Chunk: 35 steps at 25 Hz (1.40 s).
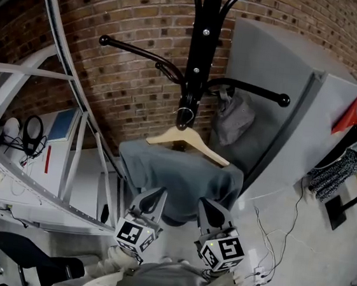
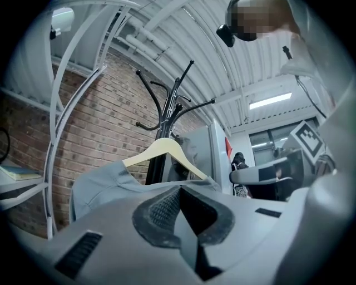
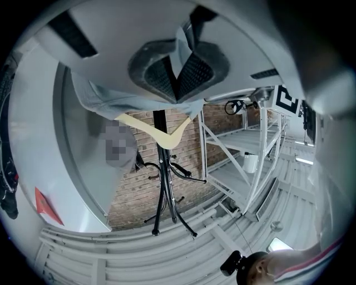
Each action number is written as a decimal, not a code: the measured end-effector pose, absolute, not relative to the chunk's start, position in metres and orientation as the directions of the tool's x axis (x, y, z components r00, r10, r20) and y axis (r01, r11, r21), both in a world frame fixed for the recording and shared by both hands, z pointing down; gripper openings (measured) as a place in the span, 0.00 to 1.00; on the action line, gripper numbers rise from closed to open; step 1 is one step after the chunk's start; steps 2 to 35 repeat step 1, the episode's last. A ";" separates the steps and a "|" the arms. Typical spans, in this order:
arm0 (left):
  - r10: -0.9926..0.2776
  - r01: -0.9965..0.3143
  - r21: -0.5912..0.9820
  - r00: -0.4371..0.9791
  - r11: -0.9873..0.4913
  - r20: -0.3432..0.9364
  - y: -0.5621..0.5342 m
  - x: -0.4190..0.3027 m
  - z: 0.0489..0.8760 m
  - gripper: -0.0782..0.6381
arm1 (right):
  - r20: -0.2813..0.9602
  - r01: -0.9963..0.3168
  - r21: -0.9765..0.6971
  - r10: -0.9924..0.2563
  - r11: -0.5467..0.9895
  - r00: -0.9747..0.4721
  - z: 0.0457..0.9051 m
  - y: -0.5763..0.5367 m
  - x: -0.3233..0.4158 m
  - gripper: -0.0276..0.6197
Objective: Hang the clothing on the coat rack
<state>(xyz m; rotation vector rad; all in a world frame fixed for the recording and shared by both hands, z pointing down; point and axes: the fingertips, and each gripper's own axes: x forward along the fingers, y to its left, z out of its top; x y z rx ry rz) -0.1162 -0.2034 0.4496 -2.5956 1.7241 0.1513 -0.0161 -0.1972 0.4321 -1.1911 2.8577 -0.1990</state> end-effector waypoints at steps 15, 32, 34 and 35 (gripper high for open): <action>-0.918 -0.920 0.034 0.386 -0.390 -0.094 -0.204 -0.116 0.452 0.12 | 0.014 -0.704 -0.133 -0.709 0.698 -0.705 0.432 -0.198 -0.016 0.08; -0.918 -0.920 0.034 0.386 -0.390 -0.094 -0.204 -0.116 0.452 0.12 | 0.014 -0.704 -0.133 -0.709 0.698 -0.705 0.432 -0.198 -0.016 0.08; -0.918 -0.920 0.034 0.386 -0.390 -0.094 -0.204 -0.116 0.452 0.12 | 0.014 -0.704 -0.133 -0.709 0.698 -0.705 0.432 -0.198 -0.016 0.08; -0.918 -0.920 0.034 0.386 -0.390 -0.094 -0.204 -0.116 0.452 0.12 | 0.014 -0.704 -0.133 -0.709 0.698 -0.705 0.432 -0.198 -0.016 0.08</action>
